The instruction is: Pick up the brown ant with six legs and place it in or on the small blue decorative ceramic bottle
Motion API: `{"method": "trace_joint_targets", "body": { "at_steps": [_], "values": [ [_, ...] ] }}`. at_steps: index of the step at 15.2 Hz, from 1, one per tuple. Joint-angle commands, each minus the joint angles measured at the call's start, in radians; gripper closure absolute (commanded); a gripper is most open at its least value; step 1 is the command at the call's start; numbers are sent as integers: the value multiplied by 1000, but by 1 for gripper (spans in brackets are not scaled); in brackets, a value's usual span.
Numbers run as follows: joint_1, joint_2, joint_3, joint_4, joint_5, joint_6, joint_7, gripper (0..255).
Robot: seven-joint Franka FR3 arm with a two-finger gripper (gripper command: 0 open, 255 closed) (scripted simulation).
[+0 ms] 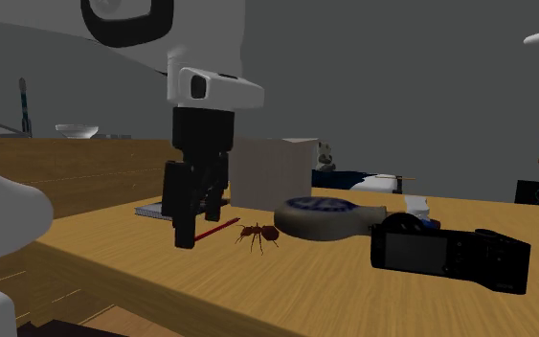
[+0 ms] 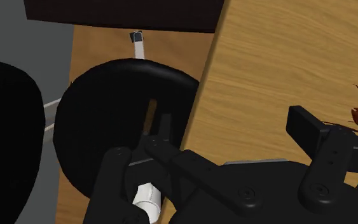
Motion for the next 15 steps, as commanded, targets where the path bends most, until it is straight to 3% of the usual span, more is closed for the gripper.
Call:
{"method": "trace_joint_targets", "body": {
  "at_steps": [1,11,15],
  "values": [
    [30,16,28,-3,25,41,4,0],
    [160,175,175,36,115,272,24,0],
    [164,195,185,10,120,321,24,0]
  ]
}}
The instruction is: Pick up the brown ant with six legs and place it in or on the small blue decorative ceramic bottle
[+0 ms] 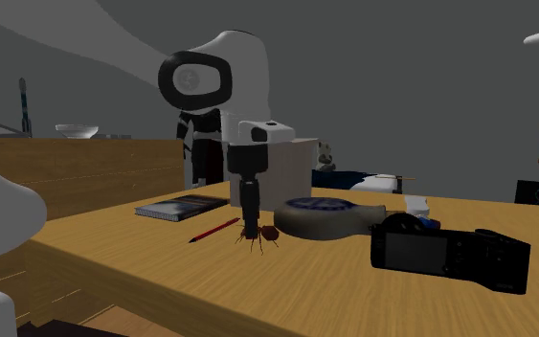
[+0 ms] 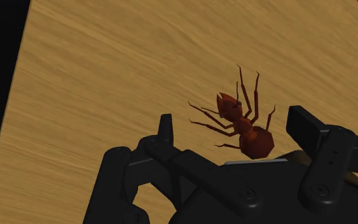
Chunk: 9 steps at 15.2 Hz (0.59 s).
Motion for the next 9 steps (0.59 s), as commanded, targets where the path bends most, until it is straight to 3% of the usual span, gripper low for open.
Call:
{"method": "trace_joint_targets", "body": {
  "at_steps": [1,4,9],
  "values": [
    [2,12,5,-15,3,29,-1,0],
    [3,36,13,-45,7,83,-1,0],
    [3,36,13,-45,7,83,-1,0]
  ]
}}
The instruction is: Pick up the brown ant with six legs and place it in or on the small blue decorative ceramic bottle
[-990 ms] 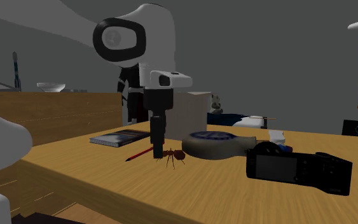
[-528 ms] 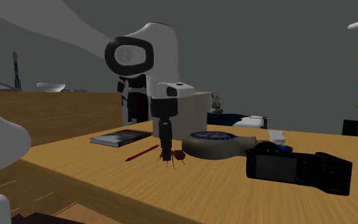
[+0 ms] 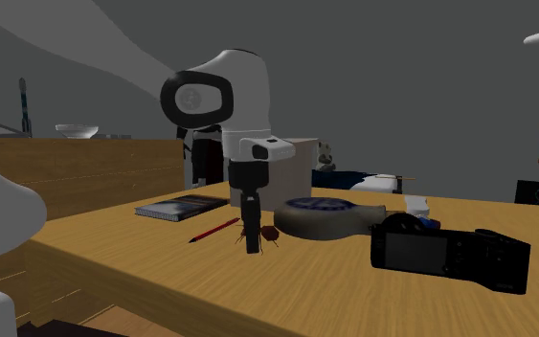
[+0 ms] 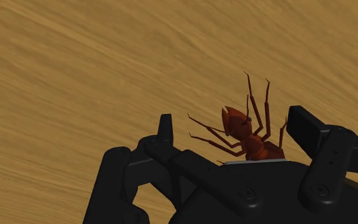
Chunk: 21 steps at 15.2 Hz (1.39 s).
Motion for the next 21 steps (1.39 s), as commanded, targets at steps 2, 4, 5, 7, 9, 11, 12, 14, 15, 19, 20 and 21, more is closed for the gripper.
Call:
{"method": "trace_joint_targets", "body": {
  "at_steps": [2,4,5,7,9,11,12,14,15,19,20,21],
  "values": [
    [-1,1,0,-1,0,1,0,0],
    [-1,1,0,-1,0,1,0,255],
    [-1,1,0,0,0,0,0,255],
    [0,-3,0,-4,1,0,0,255],
    [1,-4,0,-10,2,5,-1,255],
    [1,-2,1,-9,2,6,0,255],
    [0,0,1,-7,1,6,0,255],
    [-2,-5,-1,8,-1,-14,0,255],
    [-3,-11,-2,17,-2,-29,1,255],
    [-4,-32,-9,56,-7,-88,5,255],
    [-4,-36,-11,66,-8,-103,6,255],
    [-5,-40,-12,76,-9,-117,7,255]
  ]
}}
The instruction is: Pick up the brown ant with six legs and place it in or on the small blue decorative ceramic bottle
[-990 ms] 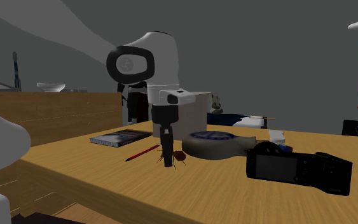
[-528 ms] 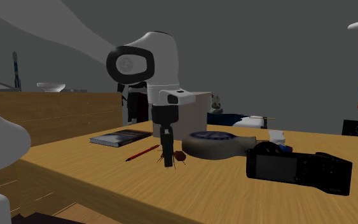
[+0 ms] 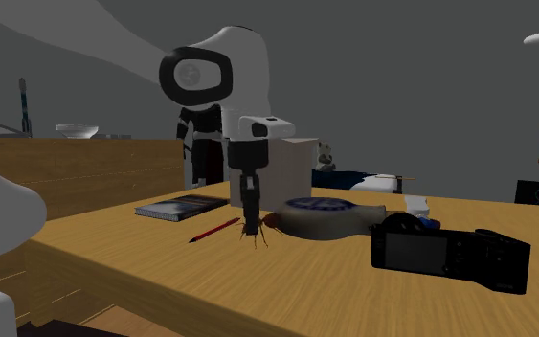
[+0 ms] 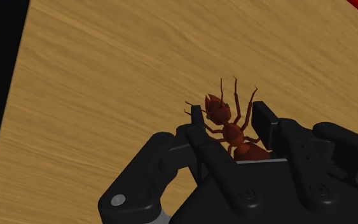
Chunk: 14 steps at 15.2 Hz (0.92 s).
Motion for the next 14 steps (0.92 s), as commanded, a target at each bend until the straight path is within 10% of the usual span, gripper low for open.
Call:
{"method": "trace_joint_targets", "body": {
  "at_steps": [1,14],
  "values": [
    [-2,-6,-4,24,-4,-31,1,255],
    [-8,-33,-22,177,-19,-211,15,255]
  ]
}}
